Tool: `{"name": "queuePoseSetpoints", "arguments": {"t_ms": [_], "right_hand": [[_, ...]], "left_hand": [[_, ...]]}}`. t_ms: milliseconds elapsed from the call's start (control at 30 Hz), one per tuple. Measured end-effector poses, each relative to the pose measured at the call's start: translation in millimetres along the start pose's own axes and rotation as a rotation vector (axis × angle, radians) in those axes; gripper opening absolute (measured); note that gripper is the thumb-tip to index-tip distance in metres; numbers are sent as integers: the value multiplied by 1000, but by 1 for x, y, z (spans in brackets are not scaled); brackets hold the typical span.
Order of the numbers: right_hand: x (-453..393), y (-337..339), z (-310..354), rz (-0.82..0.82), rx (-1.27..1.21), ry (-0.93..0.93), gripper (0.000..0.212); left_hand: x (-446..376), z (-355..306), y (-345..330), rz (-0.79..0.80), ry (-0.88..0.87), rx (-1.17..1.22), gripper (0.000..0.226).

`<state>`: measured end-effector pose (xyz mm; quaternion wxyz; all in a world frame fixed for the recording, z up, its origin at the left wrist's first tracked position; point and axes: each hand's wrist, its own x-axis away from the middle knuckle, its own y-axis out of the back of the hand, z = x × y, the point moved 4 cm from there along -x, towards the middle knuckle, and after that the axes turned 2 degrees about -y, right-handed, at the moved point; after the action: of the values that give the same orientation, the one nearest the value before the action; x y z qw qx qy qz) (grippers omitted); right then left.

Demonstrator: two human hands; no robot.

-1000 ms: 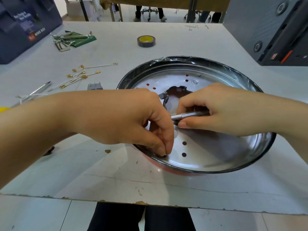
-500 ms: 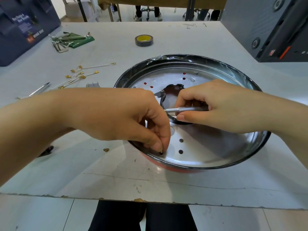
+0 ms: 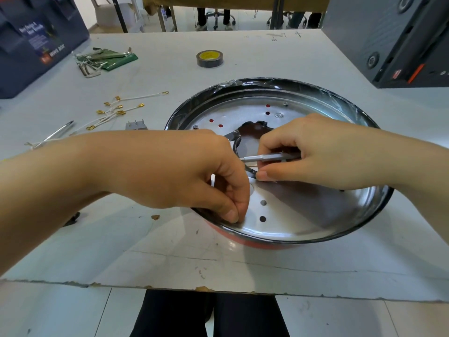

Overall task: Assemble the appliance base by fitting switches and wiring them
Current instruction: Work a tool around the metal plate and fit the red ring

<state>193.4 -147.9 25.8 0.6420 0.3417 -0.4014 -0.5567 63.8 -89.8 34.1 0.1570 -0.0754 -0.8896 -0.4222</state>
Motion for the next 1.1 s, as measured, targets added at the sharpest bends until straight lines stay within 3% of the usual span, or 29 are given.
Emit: {"name": "queuePoseSetpoints", "arguments": {"t_ms": [167,300,400,600,733,933,1100], "right_hand": [[2,0,1,4,-43,-13,26],[2,0,0,-12,-39,-7,30],[3,2,-2,-54,-74,-20,21],[10,14,-1,-98,-344,142,7],[17,22,-3,-147,-669,242,16],[22,21,6,-54,-804,387,13],[19,14,15,-53,-804,370,10]], "left_hand": [[-1,1,0,4,11,-21,6],[2,3,-1,-77,-18,14,4],[4,7,-2,-131,-49,18,2],[8,11,-2,-179,-117,44,7],[7,13,-1,-152,-116,61,9],[6,14,0,-107,-94,87,15],[5,14,-1,-122,-101,76,13]]}}
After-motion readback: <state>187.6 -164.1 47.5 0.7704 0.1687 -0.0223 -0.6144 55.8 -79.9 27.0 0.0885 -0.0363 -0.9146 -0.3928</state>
